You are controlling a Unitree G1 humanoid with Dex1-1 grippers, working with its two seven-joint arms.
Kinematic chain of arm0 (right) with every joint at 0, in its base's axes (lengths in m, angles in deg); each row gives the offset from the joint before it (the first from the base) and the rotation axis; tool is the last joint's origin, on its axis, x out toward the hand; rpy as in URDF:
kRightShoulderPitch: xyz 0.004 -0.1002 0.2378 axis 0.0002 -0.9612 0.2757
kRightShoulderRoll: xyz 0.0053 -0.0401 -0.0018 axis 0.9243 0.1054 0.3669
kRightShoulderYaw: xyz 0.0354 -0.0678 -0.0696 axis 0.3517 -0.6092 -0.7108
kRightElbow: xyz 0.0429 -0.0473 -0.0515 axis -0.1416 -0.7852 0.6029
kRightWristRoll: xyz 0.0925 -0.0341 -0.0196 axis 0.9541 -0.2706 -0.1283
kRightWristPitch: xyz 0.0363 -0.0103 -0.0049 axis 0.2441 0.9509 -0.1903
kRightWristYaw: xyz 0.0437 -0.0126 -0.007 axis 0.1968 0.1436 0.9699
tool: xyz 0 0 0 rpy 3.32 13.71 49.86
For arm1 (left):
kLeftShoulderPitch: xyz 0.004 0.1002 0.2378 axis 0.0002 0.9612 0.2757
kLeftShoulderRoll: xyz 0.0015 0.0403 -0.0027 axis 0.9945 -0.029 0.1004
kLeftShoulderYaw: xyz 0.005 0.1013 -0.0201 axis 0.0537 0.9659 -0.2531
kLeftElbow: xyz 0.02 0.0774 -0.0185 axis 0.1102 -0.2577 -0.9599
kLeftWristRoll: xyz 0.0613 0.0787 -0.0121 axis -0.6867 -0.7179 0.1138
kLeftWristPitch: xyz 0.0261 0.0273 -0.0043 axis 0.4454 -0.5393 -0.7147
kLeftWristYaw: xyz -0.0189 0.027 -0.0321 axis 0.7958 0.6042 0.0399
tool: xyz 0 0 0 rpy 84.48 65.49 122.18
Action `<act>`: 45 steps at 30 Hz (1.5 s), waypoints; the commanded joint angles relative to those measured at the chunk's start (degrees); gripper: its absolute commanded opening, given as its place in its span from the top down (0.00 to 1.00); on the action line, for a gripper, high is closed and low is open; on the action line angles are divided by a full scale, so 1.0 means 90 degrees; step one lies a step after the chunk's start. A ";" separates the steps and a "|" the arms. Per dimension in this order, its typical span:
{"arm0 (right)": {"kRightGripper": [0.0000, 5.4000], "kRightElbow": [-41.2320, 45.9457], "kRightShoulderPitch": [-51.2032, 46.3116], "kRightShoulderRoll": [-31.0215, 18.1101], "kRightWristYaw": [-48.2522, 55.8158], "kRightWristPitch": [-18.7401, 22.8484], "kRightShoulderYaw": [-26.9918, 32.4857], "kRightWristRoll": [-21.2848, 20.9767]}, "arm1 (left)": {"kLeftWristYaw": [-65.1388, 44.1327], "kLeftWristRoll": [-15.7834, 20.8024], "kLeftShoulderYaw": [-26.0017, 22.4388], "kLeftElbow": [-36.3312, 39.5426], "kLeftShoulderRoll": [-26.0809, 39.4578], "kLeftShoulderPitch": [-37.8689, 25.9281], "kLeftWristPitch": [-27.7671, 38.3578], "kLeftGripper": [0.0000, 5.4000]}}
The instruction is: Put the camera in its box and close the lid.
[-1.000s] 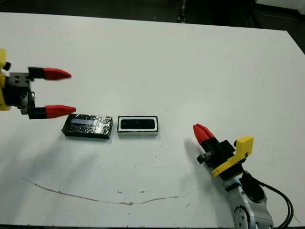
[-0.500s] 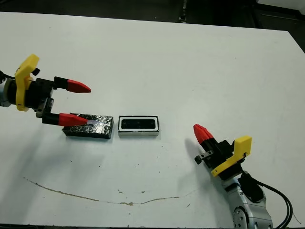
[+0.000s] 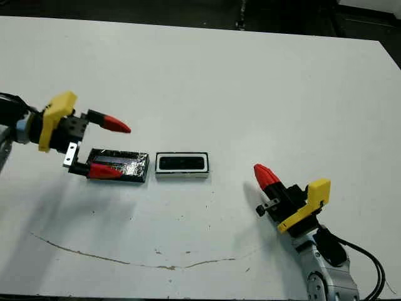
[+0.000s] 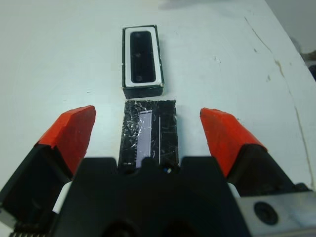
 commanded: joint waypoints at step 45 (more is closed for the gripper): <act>1.00 0.0082 -0.0097 -0.0261 -0.0089 0.0133 0.0003 0.0162 | 0.0201 -0.1087 0.0742 0.0253 -0.0019 -0.0008 -0.0482 0.41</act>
